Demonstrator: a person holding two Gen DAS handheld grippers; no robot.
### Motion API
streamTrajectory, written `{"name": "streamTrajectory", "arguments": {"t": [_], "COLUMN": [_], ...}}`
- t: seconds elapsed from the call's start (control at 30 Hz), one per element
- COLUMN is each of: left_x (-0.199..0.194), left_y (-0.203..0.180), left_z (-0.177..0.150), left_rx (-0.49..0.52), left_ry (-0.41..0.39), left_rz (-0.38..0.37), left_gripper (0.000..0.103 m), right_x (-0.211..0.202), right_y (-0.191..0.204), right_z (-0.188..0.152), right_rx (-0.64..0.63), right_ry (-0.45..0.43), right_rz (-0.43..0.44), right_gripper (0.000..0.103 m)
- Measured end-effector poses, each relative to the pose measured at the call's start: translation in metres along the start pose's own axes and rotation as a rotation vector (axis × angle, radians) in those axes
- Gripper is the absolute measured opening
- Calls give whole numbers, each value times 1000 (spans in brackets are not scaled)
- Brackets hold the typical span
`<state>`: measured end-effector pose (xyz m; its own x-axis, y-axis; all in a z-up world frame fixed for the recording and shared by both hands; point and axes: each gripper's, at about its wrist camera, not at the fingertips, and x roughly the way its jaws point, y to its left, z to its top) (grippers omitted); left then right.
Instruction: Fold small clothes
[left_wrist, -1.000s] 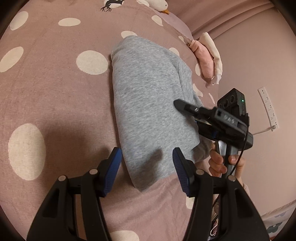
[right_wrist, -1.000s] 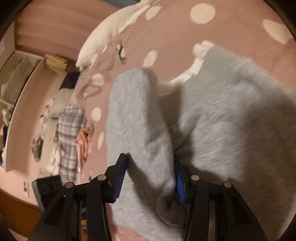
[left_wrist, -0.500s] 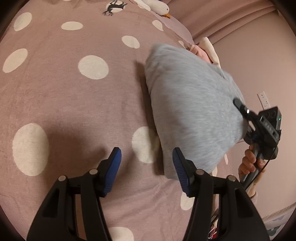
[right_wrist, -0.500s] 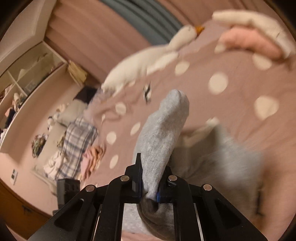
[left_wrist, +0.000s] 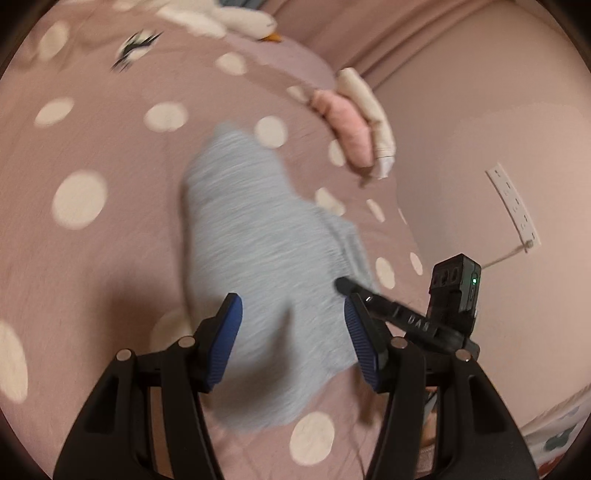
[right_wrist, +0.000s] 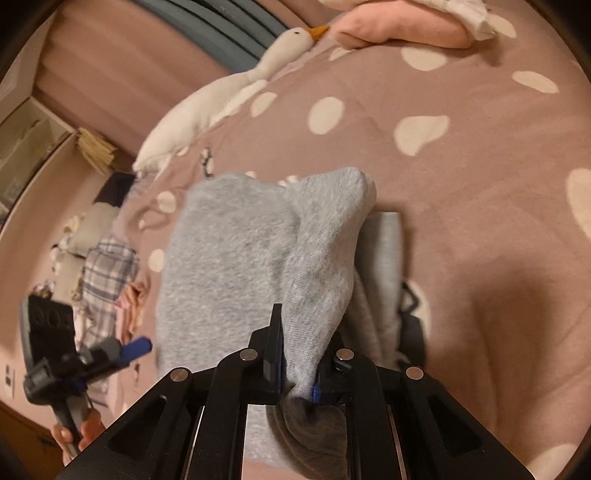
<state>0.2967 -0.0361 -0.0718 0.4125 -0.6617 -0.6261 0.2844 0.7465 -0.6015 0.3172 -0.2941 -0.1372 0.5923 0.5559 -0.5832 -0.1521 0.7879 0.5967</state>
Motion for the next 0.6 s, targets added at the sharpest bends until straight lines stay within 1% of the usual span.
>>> {"name": "streamTrajectory", "arguments": {"t": [0.07, 0.1, 0.17, 0.27, 0.3, 0.33, 0.37, 0.43, 0.5, 0.53, 0.6], "left_x": [11, 18, 35, 62, 68, 72, 72, 70, 69, 69, 69], "left_y": [-7, -5, 4, 21, 25, 28, 30, 30, 28, 26, 25], "left_z": [7, 11, 13, 9, 8, 8, 8, 9, 9, 8, 8], "left_rx": [36, 24, -5, -31, -41, -43, -46, -51, -29, -16, -6], "left_ry": [-11, -3, 30, 93, 104, 98, 91, 94, 104, 107, 107], "left_rz": [10, 12, -9, 33, 45, 57, 57, 55, 69, 76, 82], "left_gripper": [57, 57, 57, 55, 52, 46, 45, 45, 45, 45, 45], "right_x": [-3, -3, 0, 14, 20, 23, 27, 29, 23, 19, 1], "right_y": [7, 7, 3, -6, -11, -15, -19, -23, -22, -21, -13], "right_z": [3, 5, 4, -1, -4, -6, -8, -9, -7, -7, -6], "right_rx": [-23, -25, -10, 18, 31, 41, 56, 86, 99, 101, 74], "right_ry": [-6, -3, 13, 49, 65, 72, 75, 68, 71, 69, 12], "right_rz": [-9, -16, -20, -51, -68, -76, -83, -70, -60, -65, -116], "right_gripper": [12, 12, 12, 12, 12, 12, 12, 12, 13, 16, 20]}}
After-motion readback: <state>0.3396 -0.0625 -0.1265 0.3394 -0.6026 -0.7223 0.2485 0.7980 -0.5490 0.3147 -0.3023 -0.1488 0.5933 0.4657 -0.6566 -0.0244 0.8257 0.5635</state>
